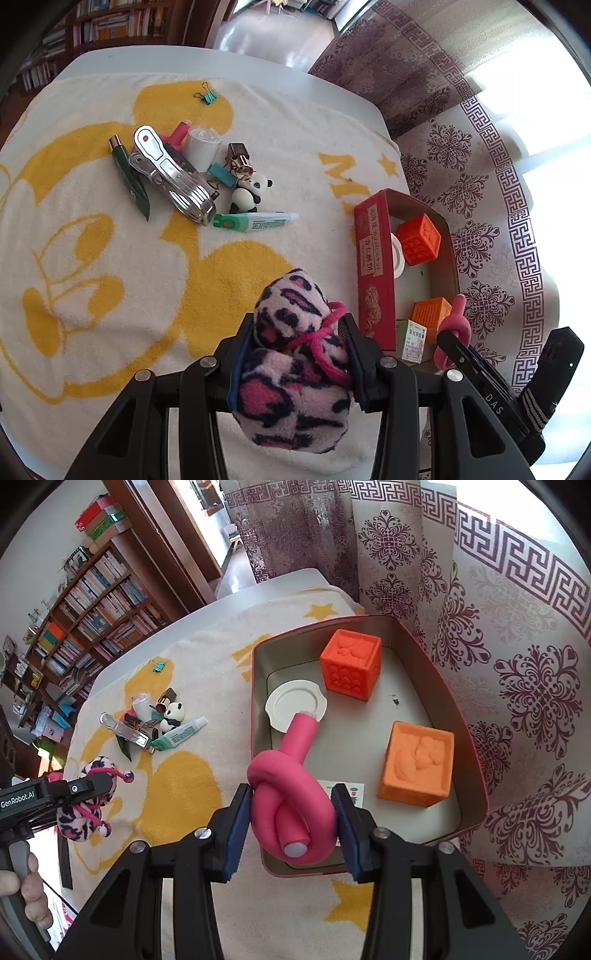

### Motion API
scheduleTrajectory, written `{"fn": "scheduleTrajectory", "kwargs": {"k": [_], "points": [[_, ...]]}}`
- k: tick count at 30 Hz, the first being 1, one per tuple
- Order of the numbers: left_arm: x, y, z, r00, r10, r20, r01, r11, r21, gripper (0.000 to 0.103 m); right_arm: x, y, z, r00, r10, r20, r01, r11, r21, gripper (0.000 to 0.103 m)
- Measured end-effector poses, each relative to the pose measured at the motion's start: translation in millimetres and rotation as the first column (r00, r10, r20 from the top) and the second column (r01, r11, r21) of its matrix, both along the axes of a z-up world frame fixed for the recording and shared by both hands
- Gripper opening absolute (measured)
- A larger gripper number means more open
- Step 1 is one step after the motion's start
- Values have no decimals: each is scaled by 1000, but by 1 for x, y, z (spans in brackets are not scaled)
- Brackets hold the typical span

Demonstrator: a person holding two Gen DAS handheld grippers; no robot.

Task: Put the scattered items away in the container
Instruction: 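Drop the pink toy and leopard plush into the red tin with both grippers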

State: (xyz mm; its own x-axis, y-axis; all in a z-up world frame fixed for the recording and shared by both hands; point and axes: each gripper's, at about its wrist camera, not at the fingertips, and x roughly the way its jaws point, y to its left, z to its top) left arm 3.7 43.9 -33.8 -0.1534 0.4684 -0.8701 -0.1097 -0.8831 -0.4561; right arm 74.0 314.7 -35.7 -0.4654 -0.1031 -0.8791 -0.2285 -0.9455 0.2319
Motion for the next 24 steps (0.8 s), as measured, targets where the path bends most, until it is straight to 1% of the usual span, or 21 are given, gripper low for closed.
{"fn": "scheduleTrajectory", "kwargs": {"k": [5, 9, 10, 12, 14, 15, 19, 24], "points": [[11, 24, 7, 1000, -22, -15, 22, 1000, -1, 46, -11, 26, 14, 999, -9, -42, 10, 1000, 18, 48], [18, 39, 8, 999, -25, -20, 25, 1000, -2, 46, -26, 37, 21, 998, 10, -69, -7, 999, 42, 49], [18, 43, 8, 999, -26, -19, 25, 1000, -3, 46, -28, 40, 20, 998, 13, -68, -10, 999, 40, 51], [20, 49, 7, 1000, -25, -17, 25, 1000, -5, 46, -30, 44, 17, 998, 16, -62, -14, 999, 32, 58], [20, 56, 7, 1000, -25, -16, 25, 1000, -8, 46, -25, 48, 13, 998, 26, -59, -24, 999, 29, 68], [19, 61, 7, 1000, -28, -15, 28, 1000, -9, 46, -23, 49, 11, 998, 33, -55, -32, 999, 29, 69], [16, 85, 7, 998, -59, -13, 59, 998, -11, 46, -9, 56, -2, 999, 42, -20, -42, 999, 19, 69], [11, 124, 10, 992, -122, -19, 122, 992, -15, 46, 11, 67, -11, 999, 33, 9, -33, 999, 0, 69]]}}
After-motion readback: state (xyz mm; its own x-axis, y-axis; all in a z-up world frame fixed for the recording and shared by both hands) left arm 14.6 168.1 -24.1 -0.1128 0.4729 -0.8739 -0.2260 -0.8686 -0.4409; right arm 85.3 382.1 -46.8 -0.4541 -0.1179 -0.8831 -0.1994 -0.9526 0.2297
